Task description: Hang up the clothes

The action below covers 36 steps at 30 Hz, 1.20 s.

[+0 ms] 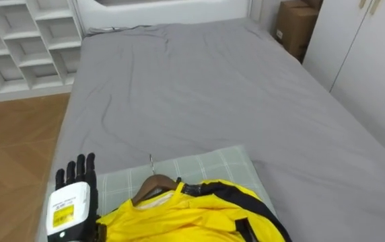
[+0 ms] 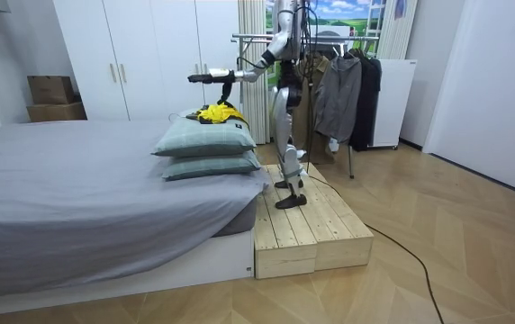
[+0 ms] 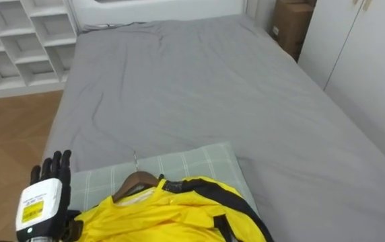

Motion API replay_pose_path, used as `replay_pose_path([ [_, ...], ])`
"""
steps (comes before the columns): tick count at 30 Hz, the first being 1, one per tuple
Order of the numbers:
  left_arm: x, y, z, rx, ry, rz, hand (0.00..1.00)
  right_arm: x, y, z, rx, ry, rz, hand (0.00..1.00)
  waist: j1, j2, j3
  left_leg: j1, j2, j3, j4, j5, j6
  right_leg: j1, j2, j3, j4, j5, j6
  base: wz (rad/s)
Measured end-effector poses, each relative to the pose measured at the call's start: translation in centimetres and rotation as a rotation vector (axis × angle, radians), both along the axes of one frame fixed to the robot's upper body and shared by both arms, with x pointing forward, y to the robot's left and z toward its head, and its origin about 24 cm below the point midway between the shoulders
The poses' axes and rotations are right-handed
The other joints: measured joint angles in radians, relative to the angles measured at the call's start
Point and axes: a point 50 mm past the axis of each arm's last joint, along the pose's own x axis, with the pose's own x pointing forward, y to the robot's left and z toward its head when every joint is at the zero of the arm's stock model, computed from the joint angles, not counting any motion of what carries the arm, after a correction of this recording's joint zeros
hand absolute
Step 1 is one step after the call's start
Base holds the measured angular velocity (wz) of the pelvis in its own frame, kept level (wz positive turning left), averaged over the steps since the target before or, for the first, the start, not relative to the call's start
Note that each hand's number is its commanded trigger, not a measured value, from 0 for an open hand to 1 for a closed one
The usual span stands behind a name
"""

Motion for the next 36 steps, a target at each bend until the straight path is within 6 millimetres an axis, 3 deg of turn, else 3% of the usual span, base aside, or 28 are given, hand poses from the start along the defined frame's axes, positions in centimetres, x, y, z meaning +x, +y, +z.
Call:
replay_pose_path([
  [4,1.0,-0.1,-0.1,0.012,0.036,-0.014,0.0,1.4,0.0,0.1,-0.003,-0.035,0.008,0.0,-0.013,0.006,0.0043,-0.055,0.006,-0.009,0.031,0.0,0.001,-0.042,0.001,-0.018,0.014,0.002,-0.002,0.1],
  [9,2.5,-0.9,-0.2,-0.022,0.09,-0.029,0.0,2.2,0.1,0.2,-0.015,-0.055,0.02,0.0,-0.02,0.023,0.0156,-0.089,0.006,-0.021,0.037,0.005,0.006,-0.073,0.001,-0.029,0.029,0.002,-0.003,0.07],
  [16,1.9,-0.4,-1.3,-0.133,0.195,0.029,0.0,2.4,0.2,0.2,-0.012,-0.069,-0.021,0.0,-0.041,0.013,0.0178,-0.121,0.006,-0.018,0.039,0.009,0.008,-0.109,0.0,-0.028,0.038,0.002,-0.003,0.0],
  [17,2.0,-0.3,-1.4,-0.138,0.214,0.031,0.0,2.4,0.2,0.2,-0.011,-0.072,-0.02,0.0,-0.041,0.006,0.0216,-0.123,0.006,-0.018,0.039,0.009,0.008,-0.111,0.0,-0.028,0.039,0.002,-0.003,0.0],
  [23,2.4,-0.2,-1.2,-0.154,0.239,0.029,0.0,2.8,0.2,0.3,-0.013,-0.094,-0.016,0.0,-0.039,-0.009,0.0167,-0.137,0.007,-0.016,0.043,0.009,0.008,-0.128,0.0,-0.028,0.044,0.002,-0.003,-0.01],
  [36,2.8,0.8,-1.0,-0.164,0.267,0.051,0.0,3.2,0.2,0.3,-0.013,-0.115,-0.015,0.0,-0.021,-0.011,0.0159,-0.138,0.008,-0.009,0.042,0.009,0.008,-0.137,-0.002,-0.028,0.05,0.002,-0.003,-0.01],
])
